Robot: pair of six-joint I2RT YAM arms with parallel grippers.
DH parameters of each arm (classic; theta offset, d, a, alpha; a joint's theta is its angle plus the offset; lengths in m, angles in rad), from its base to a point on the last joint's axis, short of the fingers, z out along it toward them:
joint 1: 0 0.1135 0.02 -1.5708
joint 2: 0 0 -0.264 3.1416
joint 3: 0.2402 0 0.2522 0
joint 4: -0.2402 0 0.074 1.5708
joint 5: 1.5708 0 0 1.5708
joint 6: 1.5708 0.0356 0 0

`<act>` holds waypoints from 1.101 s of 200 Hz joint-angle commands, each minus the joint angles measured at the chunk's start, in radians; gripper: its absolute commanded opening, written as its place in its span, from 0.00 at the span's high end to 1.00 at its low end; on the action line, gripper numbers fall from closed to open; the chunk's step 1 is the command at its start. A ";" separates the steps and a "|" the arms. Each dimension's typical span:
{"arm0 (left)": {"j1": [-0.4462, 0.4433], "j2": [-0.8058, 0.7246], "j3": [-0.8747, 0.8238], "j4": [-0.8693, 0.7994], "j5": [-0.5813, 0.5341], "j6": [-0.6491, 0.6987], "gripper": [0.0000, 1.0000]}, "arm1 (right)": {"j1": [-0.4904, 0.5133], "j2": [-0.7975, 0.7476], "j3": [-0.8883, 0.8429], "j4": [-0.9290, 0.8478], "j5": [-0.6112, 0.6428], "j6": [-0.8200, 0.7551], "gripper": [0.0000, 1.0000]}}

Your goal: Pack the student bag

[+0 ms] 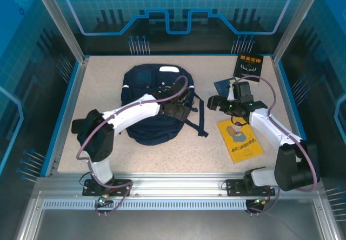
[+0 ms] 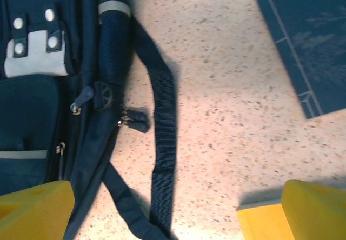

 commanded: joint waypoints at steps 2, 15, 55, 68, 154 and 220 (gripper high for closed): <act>-0.041 0.069 0.068 -0.095 -0.056 0.055 0.22 | -0.029 -0.014 -0.026 -0.015 -0.035 -0.017 0.00; -0.046 0.105 0.096 -0.113 -0.078 0.044 0.26 | -0.036 -0.010 -0.026 -0.014 -0.041 -0.014 0.00; -0.045 0.198 0.139 -0.144 -0.138 0.038 0.46 | -0.044 0.007 -0.019 -0.014 -0.064 -0.003 0.00; -0.043 0.209 0.137 -0.154 -0.156 0.040 0.49 | -0.044 0.008 -0.020 -0.014 -0.070 0.003 0.00; -0.041 0.287 0.157 -0.207 -0.259 0.085 0.56 | -0.023 0.030 -0.005 -0.020 -0.054 0.012 0.01; -0.043 0.300 0.190 -0.214 -0.313 0.124 0.73 | -0.003 0.068 0.004 -0.008 -0.054 0.009 0.01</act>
